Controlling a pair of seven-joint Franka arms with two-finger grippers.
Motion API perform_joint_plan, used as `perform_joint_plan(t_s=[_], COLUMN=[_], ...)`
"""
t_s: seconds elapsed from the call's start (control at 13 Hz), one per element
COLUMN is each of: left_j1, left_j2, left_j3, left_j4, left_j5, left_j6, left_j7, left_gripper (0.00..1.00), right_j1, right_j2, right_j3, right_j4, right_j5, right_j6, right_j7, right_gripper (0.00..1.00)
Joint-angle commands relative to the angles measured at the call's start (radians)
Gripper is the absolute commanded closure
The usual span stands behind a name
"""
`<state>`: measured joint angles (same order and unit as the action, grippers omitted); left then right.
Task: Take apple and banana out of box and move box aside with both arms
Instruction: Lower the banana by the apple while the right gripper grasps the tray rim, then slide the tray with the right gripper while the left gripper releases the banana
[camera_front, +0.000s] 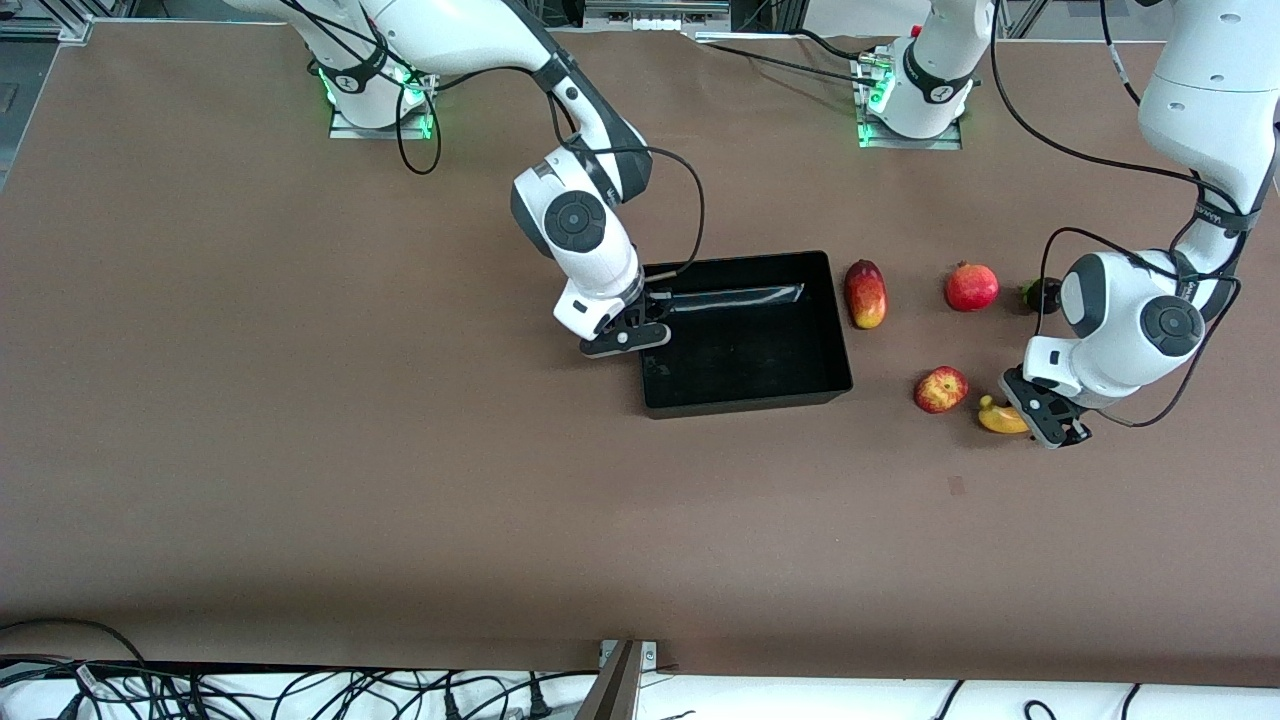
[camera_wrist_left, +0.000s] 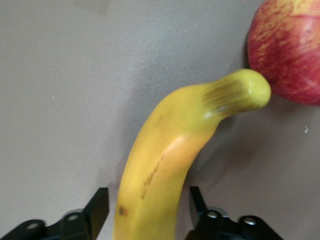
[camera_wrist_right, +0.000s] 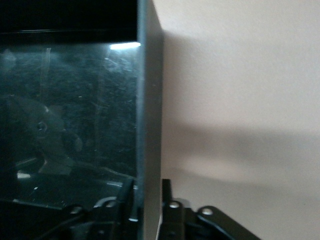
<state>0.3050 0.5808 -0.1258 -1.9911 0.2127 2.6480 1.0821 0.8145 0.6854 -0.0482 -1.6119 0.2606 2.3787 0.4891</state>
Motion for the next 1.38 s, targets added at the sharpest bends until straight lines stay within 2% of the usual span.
perform_joint_plan(t_s=[0.0, 0.15, 0.46, 0.54, 0.69, 0.92, 1.15, 1.31], left_j1=[-0.003, -0.003, -0.006, -0.006, -0.007, -0.009, -0.009, -0.03], left_j2=[-0.074, -0.136, -0.229, -0.255, -0.282, -0.28, -0.298, -0.335], left_j3=[0.0, -0.008, -0.04, -0.04, -0.04, -0.04, -0.055, -0.06], left_j4=[-0.058, -0.06, -0.011, 0.009, 0.053, 0.066, 0.075, 0.138], left_j5=[0.02, 0.017, 0.002, -0.04, -0.116, -0.118, -0.118, -0.118], left_j6=[-0.029, -0.08, -0.259, -0.316, -0.41, -0.419, -0.437, -0.541], left_j7=[-0.085, -0.076, -0.074, -0.074, -0.074, -0.074, -0.074, -0.083], left_gripper=[0.0, 0.0, 0.0, 0.0, 0.0, 0.0, 0.0, 0.0], right_j1=[-0.001, -0.038, -0.188, -0.221, -0.283, -0.339, -0.356, -0.395], right_j2=[0.0, -0.059, -0.216, -0.239, -0.303, -0.326, -0.305, -0.287], right_j3=[-0.007, -0.033, -0.108, -0.139, -0.229, -0.379, -0.484, -0.51], right_j4=[0.01, -0.008, -0.013, -0.029, -0.129, -0.248, -0.279, -0.289], right_j5=[0.017, 0.017, 0.02, 0.02, 0.035, 0.052, 0.045, 0.046], right_j6=[-0.007, -0.076, -0.387, -0.445, -0.458, -0.46, -0.458, -0.449], right_j7=[0.058, 0.043, -0.047, -0.103, -0.302, -0.528, -0.614, -0.664], right_gripper=[1.0, 1.0, 1.0, 1.0, 1.0, 1.0, 1.0, 1.0])
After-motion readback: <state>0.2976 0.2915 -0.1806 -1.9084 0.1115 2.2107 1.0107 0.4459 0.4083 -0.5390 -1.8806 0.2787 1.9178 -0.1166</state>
